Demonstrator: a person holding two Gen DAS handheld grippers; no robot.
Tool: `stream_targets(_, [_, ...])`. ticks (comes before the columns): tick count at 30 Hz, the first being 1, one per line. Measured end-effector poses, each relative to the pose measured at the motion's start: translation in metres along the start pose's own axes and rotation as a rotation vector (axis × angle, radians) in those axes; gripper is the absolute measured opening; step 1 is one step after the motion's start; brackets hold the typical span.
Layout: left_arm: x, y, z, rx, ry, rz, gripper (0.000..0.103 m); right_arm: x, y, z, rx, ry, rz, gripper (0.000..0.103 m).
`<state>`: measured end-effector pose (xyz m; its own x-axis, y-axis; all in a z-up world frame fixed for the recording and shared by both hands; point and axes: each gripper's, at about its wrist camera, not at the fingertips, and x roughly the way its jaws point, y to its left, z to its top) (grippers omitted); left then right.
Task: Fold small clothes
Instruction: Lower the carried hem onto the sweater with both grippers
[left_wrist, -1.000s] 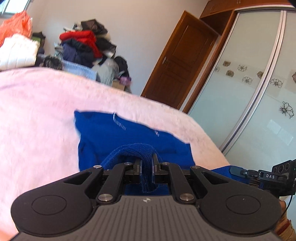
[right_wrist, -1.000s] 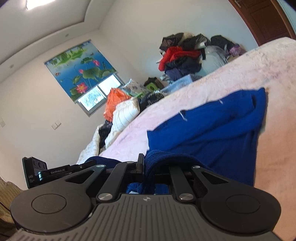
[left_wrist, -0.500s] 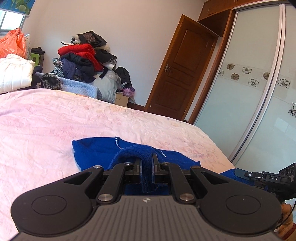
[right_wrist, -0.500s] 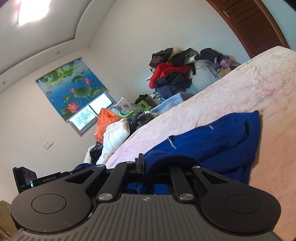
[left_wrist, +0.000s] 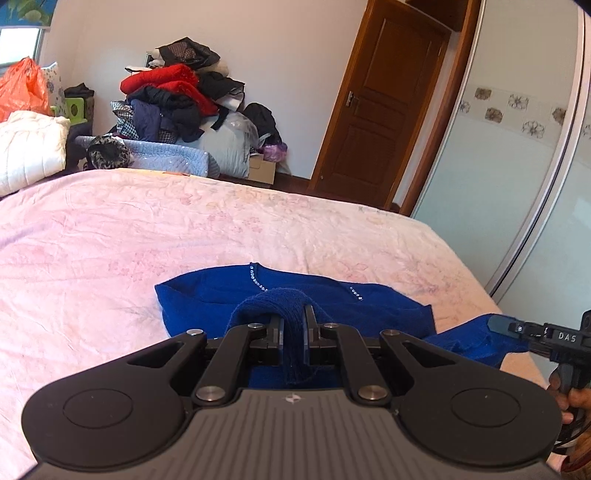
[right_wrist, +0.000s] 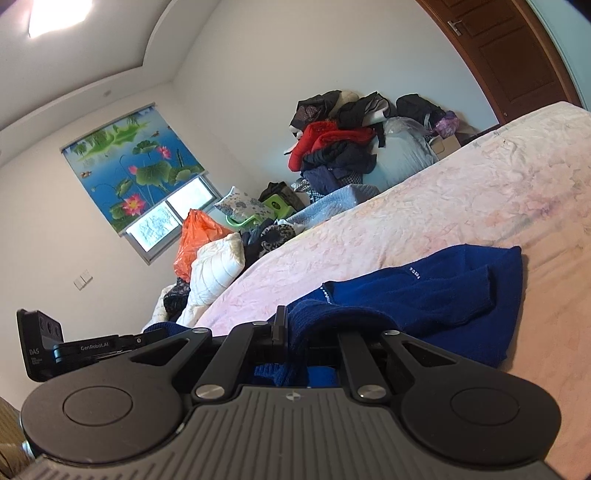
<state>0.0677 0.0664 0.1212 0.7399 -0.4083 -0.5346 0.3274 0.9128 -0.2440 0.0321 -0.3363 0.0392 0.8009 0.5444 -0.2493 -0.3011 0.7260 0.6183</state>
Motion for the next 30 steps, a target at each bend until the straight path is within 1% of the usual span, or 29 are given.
stream_targets(7, [0.035, 0.001, 0.02, 0.03, 0.006, 0.033, 0.009, 0.022, -0.014, 0.014, 0.019, -0.017, -0.018, 0.012])
stream_targets(13, [0.073, 0.004, 0.03, 0.037, 0.021, 0.066, 0.009, 0.049, -0.036, 0.027, 0.044, -0.022, -0.055, 0.012])
stream_targets(23, [0.149, 0.022, 0.033, 0.018, 0.089, 0.129, 0.009, 0.105, -0.079, 0.038, 0.086, 0.024, -0.125, 0.012])
stream_targets(30, [0.192, 0.032, 0.034, 0.012, 0.121, 0.161, 0.009, 0.138, -0.109, 0.038, 0.13, 0.066, -0.161, 0.012])
